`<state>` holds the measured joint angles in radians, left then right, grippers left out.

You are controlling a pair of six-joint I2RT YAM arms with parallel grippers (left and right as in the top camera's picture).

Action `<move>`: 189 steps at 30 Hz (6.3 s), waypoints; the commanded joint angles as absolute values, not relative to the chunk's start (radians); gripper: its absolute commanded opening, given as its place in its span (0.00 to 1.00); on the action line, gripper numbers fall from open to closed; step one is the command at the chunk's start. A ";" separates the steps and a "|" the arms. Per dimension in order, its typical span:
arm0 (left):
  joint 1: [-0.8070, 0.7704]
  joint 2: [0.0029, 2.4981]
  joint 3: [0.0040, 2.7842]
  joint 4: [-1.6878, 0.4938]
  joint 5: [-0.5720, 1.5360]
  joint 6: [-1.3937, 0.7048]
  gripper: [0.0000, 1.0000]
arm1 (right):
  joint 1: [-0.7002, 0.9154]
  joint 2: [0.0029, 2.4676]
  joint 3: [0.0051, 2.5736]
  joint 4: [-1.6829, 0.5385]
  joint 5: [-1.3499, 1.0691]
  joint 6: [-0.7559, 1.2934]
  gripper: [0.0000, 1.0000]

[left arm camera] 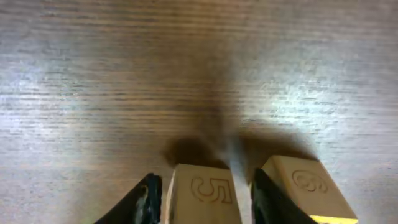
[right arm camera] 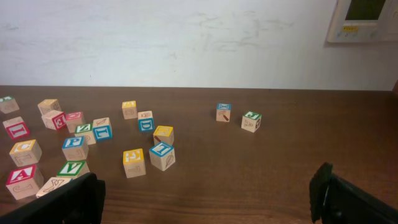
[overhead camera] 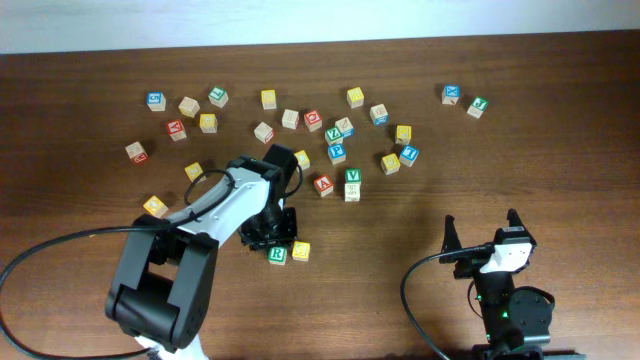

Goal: Spell out RSS

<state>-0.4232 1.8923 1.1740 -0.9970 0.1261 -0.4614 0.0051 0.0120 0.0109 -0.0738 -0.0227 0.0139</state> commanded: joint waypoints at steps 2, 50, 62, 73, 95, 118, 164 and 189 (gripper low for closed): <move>-0.418 1.883 1.166 -1.015 0.131 -0.398 0.62 | -0.001 0.006 0.006 -0.079 -0.014 0.007 0.99; -0.422 1.883 1.153 -0.936 0.108 -0.554 0.30 | -0.001 0.006 0.006 -0.079 -0.014 0.007 0.98; -0.388 1.883 1.153 -0.941 0.101 -0.582 0.32 | -0.001 0.006 0.006 -0.079 -0.014 0.007 0.98; -0.388 1.883 1.153 -0.934 0.139 -0.464 0.28 | -0.001 0.006 0.006 -0.079 -0.014 0.007 0.98; -0.388 1.883 1.153 -0.913 0.136 -0.386 0.29 | -0.001 0.006 0.006 -0.079 -0.014 0.007 0.98; -0.451 1.858 1.583 -1.390 0.139 -0.387 0.59 | -0.001 0.006 0.006 -0.079 -0.014 0.007 0.98; -0.664 1.973 1.242 -0.962 0.036 -0.630 0.31 | -0.001 0.006 0.006 -0.079 -0.014 0.007 0.98; -0.618 1.973 1.242 -0.944 -0.033 -0.644 0.27 | -0.001 0.006 0.006 -0.079 -0.014 0.007 0.98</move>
